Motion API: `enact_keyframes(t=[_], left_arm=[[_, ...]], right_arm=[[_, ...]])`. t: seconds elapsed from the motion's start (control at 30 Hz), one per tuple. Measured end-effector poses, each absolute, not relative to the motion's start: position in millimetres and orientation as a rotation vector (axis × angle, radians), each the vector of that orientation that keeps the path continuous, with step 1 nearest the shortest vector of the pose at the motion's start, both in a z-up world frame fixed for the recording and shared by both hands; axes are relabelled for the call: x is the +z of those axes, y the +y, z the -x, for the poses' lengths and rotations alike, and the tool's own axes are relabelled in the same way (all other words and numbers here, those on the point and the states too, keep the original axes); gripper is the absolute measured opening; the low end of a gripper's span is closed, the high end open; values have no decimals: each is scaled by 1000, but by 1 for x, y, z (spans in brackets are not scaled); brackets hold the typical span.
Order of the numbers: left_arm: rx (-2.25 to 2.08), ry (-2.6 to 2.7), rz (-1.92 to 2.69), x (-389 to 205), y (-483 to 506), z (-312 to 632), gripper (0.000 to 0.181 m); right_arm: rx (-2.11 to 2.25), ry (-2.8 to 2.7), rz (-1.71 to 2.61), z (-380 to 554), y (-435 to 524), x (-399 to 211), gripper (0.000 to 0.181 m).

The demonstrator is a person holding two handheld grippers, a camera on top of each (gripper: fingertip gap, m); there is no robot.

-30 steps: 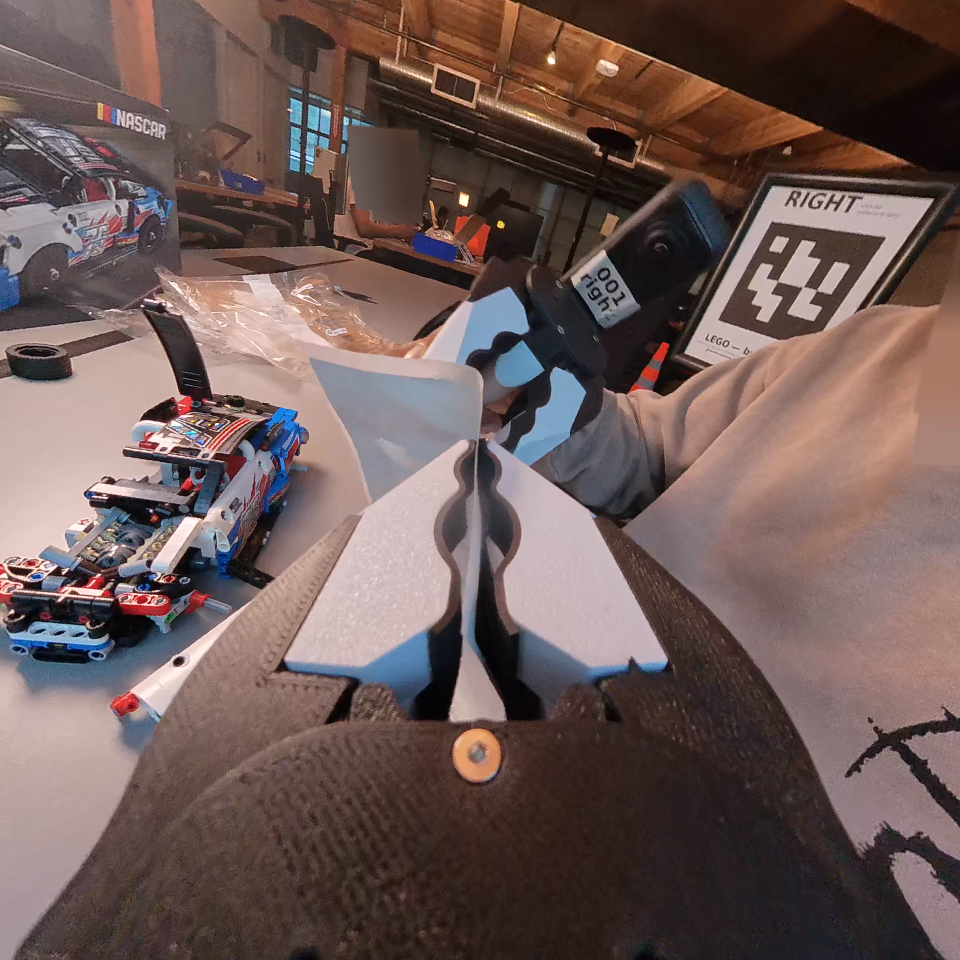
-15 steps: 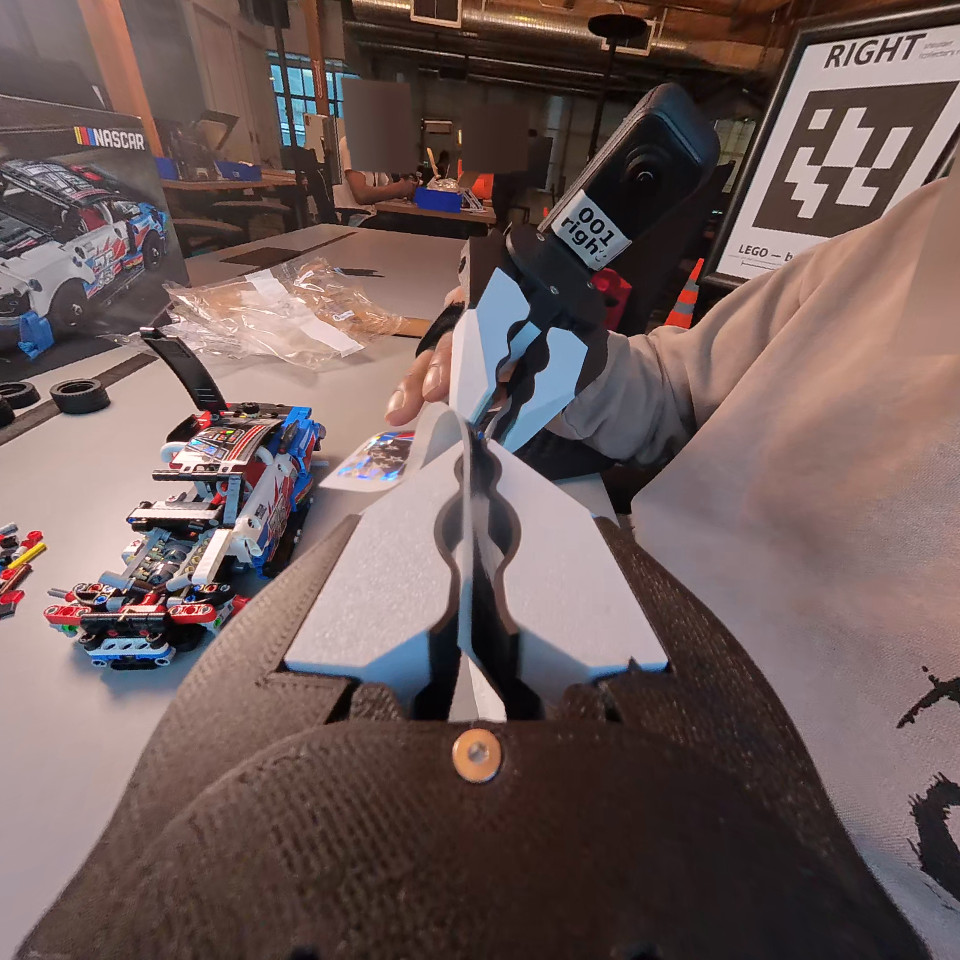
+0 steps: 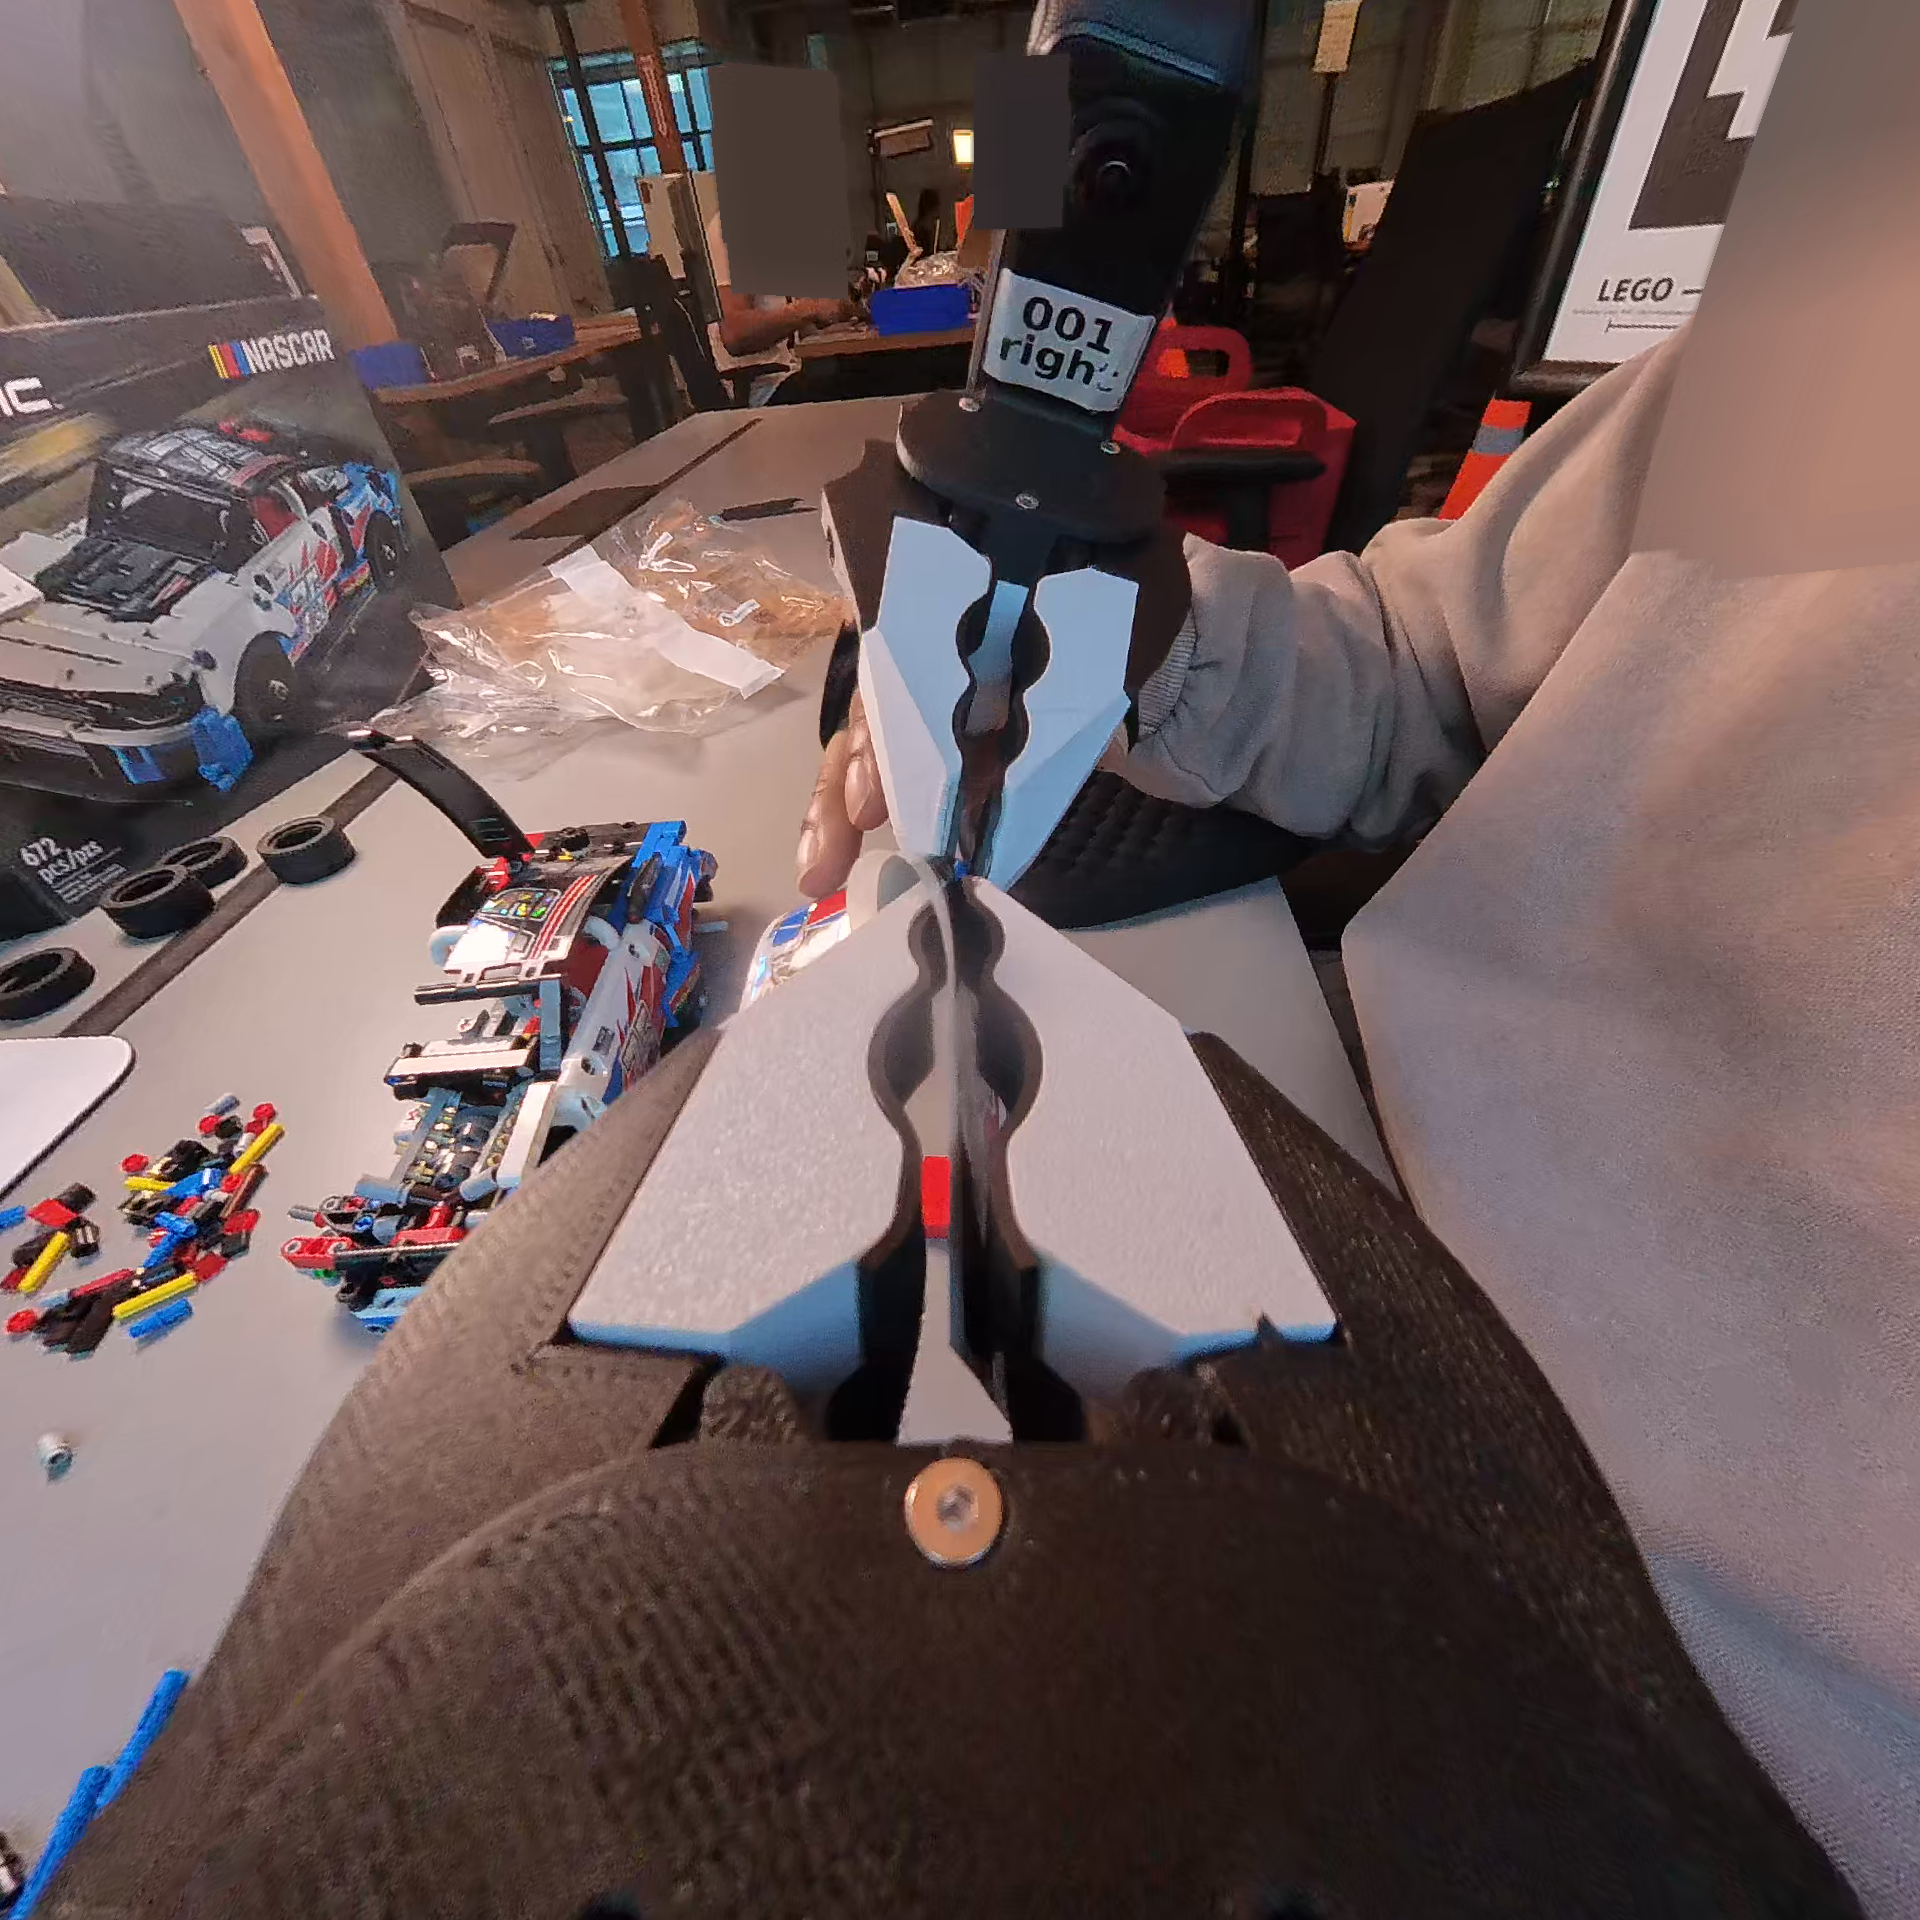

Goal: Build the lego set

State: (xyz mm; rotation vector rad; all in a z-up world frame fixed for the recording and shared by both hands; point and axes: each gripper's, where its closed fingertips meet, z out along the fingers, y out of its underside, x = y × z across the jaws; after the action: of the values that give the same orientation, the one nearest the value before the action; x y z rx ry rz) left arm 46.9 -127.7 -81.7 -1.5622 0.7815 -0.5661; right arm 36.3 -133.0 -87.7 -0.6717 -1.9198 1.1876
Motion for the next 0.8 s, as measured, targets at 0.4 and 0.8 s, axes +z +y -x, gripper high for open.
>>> enact_keyframes(t=[0.4,0.8], left_arm=[[-378,914,1550,-76,-137,-50,0],[-400,889,1556,-76,-137,-46,0]], right_arm=[[1464,-1998,717,-45,-137,-74,0],[1454,-1944,720,-43,-131,-68,0]])
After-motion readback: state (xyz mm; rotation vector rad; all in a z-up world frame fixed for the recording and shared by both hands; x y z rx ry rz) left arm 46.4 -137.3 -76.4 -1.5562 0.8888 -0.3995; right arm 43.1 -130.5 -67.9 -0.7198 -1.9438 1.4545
